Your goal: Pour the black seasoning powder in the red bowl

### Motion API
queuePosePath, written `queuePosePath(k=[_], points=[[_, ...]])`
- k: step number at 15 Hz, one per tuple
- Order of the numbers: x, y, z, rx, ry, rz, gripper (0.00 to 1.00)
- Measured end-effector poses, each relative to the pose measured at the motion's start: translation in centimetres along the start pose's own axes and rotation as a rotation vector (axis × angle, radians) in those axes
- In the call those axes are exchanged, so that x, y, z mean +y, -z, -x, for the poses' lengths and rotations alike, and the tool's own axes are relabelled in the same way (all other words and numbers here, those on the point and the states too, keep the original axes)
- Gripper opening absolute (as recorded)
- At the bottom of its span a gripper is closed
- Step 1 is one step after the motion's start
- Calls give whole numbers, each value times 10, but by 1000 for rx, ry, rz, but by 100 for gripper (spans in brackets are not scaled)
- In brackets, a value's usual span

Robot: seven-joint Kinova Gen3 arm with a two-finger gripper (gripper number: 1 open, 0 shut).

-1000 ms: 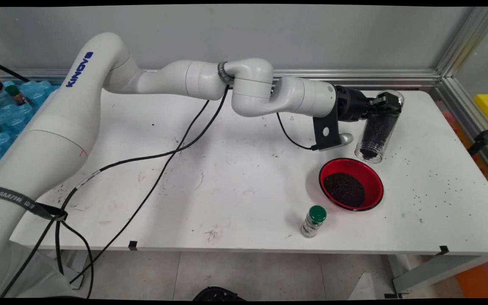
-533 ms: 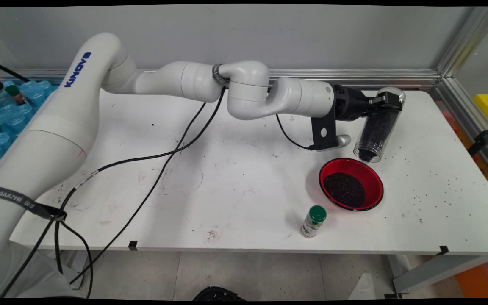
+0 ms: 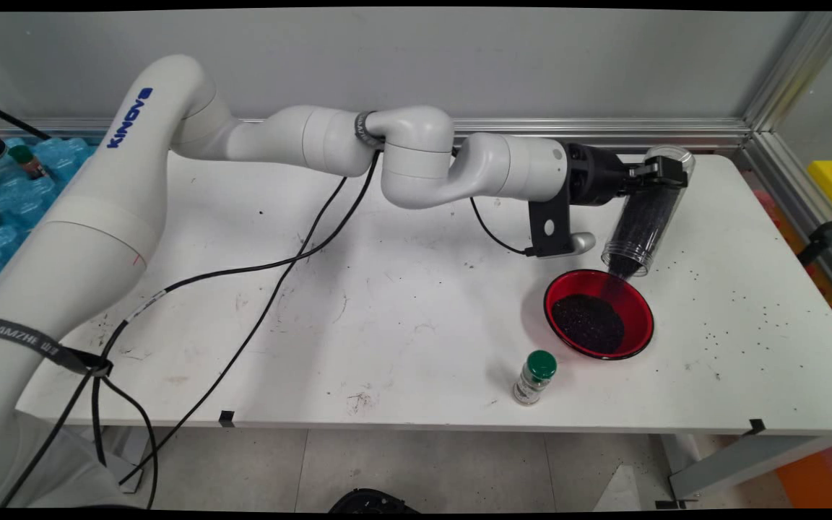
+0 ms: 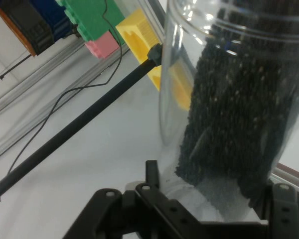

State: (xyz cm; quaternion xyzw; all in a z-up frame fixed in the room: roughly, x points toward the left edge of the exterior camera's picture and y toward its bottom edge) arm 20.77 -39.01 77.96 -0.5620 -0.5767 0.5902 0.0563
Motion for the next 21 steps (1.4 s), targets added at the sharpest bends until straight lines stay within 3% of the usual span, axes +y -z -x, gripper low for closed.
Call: queuePosePath(k=[21], points=[[-4,13,-4,-29,-87,-15,0]])
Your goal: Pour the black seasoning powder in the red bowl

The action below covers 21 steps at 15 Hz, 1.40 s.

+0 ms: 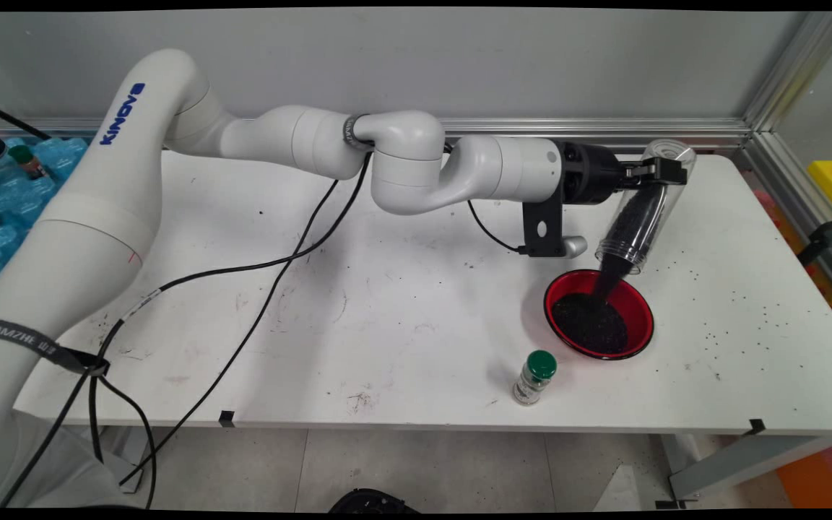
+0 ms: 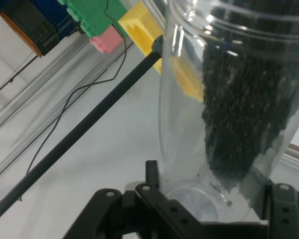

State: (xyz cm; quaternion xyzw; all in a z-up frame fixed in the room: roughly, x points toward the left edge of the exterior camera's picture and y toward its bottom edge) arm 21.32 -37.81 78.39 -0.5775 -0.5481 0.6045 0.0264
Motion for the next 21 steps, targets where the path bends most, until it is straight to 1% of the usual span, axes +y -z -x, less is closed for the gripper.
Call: queuePosePath(k=[14,21], points=[[-1,4,-1,-13,-53,-5,0],[-5,6,-1,-13,-103,-14,0]])
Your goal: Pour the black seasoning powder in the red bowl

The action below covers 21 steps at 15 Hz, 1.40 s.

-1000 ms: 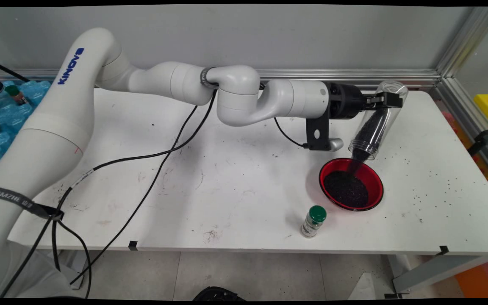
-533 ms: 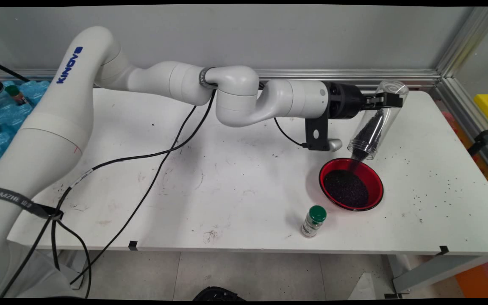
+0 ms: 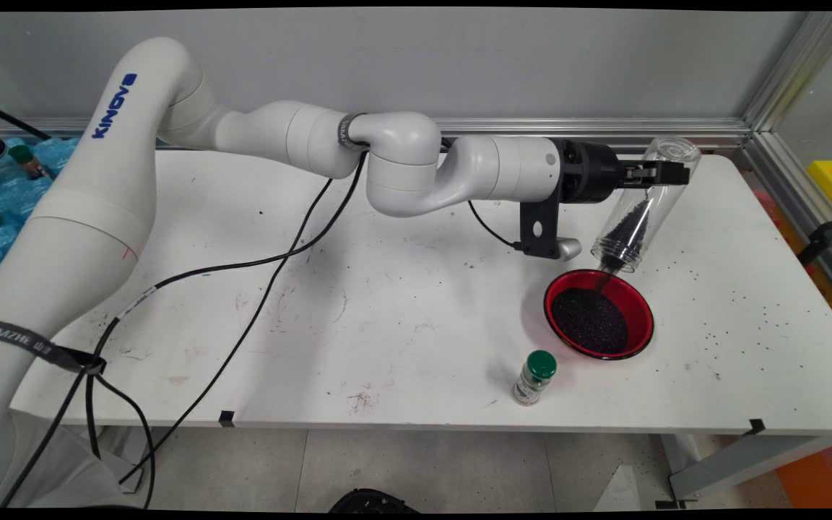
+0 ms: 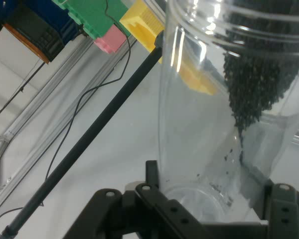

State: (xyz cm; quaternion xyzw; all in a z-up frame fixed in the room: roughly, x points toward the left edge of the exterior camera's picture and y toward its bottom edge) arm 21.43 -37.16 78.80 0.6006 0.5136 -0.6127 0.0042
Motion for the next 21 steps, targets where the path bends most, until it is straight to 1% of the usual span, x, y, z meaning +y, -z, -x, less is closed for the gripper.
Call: queuePosePath(k=[21], points=[[-4,1,-1,-2,-50,-17,0]])
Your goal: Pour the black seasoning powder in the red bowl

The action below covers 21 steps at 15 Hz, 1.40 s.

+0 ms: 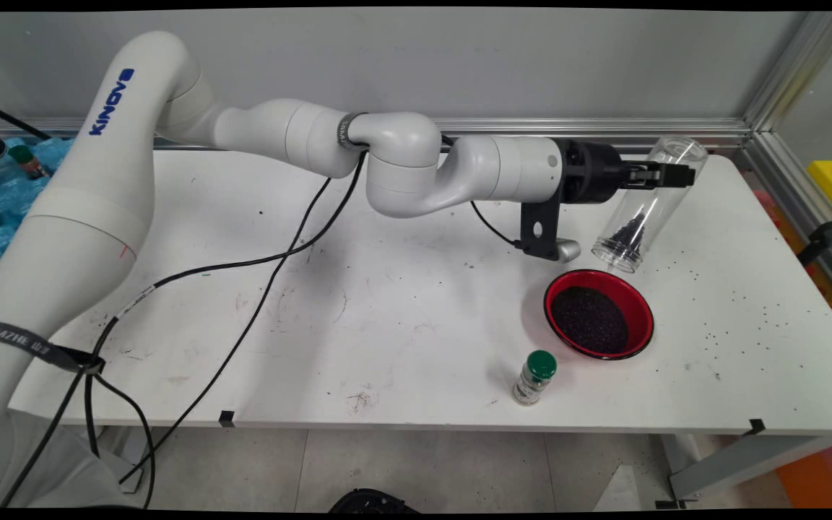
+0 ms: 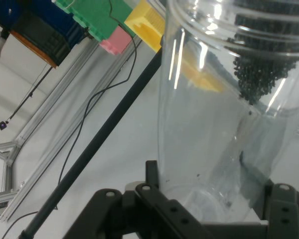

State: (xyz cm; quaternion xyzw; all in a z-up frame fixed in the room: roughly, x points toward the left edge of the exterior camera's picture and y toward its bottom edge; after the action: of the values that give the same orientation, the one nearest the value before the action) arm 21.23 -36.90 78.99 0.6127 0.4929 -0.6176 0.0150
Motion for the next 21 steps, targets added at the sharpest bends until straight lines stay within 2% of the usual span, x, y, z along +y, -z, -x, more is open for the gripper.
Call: queuePosePath(k=[13,19,21], points=[[-1,0,0,-3,-17,-5,0],[0,1,-1,2,10,-1,0],[0,1,0,2,43,3,0]])
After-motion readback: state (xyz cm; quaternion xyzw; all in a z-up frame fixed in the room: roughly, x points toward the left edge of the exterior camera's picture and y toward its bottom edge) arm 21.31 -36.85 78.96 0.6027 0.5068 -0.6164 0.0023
